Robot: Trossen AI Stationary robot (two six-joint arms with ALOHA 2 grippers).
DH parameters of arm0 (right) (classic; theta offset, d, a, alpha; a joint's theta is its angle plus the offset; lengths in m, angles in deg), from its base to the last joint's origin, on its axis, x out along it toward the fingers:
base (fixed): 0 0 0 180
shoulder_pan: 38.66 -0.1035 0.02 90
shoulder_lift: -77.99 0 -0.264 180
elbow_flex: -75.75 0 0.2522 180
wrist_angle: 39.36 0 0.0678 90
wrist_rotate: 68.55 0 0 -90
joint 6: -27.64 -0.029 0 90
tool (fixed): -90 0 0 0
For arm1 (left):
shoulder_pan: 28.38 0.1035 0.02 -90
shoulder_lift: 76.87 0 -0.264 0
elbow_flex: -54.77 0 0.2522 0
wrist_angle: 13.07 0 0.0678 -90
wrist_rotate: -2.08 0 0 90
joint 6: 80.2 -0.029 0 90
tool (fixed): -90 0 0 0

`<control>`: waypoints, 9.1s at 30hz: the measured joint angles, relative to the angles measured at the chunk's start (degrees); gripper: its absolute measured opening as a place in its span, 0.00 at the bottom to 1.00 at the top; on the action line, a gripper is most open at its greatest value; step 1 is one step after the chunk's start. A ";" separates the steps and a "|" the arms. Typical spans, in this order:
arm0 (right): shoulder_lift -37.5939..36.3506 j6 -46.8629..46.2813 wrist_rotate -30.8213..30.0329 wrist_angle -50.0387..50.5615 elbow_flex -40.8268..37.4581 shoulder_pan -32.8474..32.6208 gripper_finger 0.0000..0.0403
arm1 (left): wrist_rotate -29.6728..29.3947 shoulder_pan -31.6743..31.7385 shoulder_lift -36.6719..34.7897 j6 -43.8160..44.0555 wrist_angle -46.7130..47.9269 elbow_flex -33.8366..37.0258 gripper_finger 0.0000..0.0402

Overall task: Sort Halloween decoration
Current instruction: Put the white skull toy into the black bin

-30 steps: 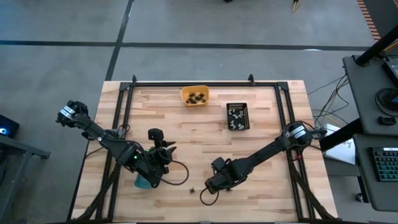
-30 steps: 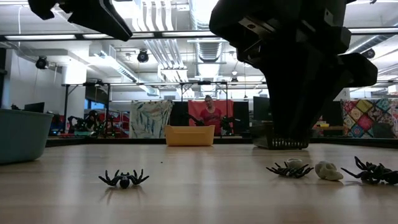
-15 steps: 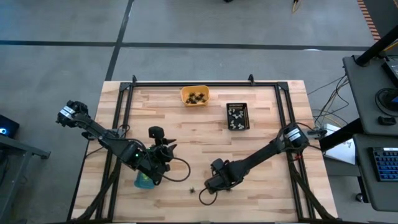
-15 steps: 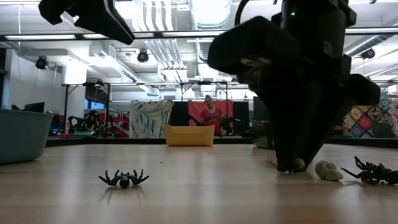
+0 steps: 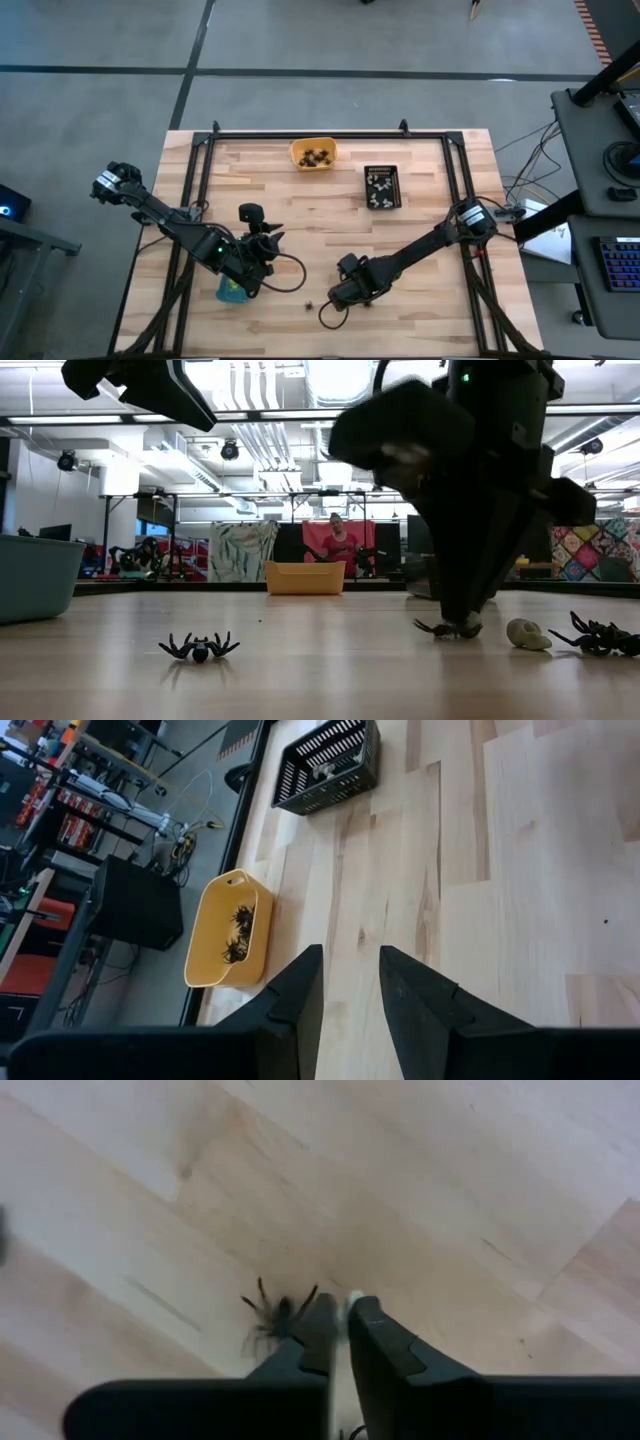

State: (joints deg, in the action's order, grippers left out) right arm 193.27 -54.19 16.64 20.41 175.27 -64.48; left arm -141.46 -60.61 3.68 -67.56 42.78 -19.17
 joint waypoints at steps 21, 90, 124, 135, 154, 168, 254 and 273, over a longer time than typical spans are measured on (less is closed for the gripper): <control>-8.20 15.64 -8.96 4.50 -0.09 3.19 0.02 | 0.59 -0.25 0.00 6.40 -0.03 0.36 0.21; -8.46 73.46 -2.62 -14.41 -16.03 2.56 0.04 | 5.49 -4.22 0.00 20.90 -6.34 4.00 0.21; -13.56 77.85 -2.23 -24.56 -16.22 9.55 0.02 | 4.91 -4.22 -0.01 19.37 -6.18 3.98 0.21; -13.58 82.57 -1.85 -40.75 -16.22 20.11 0.02 | 4.41 -5.41 -4.80 15.74 -5.00 3.98 0.21; -12.82 81.89 11.45 -47.74 -16.41 29.99 0.02 | 4.61 -5.58 -7.63 14.82 -0.76 4.49 0.21; -18.58 84.70 11.43 -29.56 -17.40 28.46 0.02 | 31.03 7.22 -7.58 20.80 2.17 6.84 0.19; -45.19 84.72 22.56 -42.07 -49.42 33.22 0.02 | 67.69 30.40 12.89 28.46 23.81 7.44 0.19; -45.19 81.02 22.65 -42.10 -49.42 33.33 0.02 | 60.32 30.29 12.94 40.59 22.81 9.78 0.37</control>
State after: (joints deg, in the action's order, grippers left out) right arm 148.08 26.83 39.29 -21.69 125.85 -31.15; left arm -81.14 -30.31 16.62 -26.97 65.59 -9.39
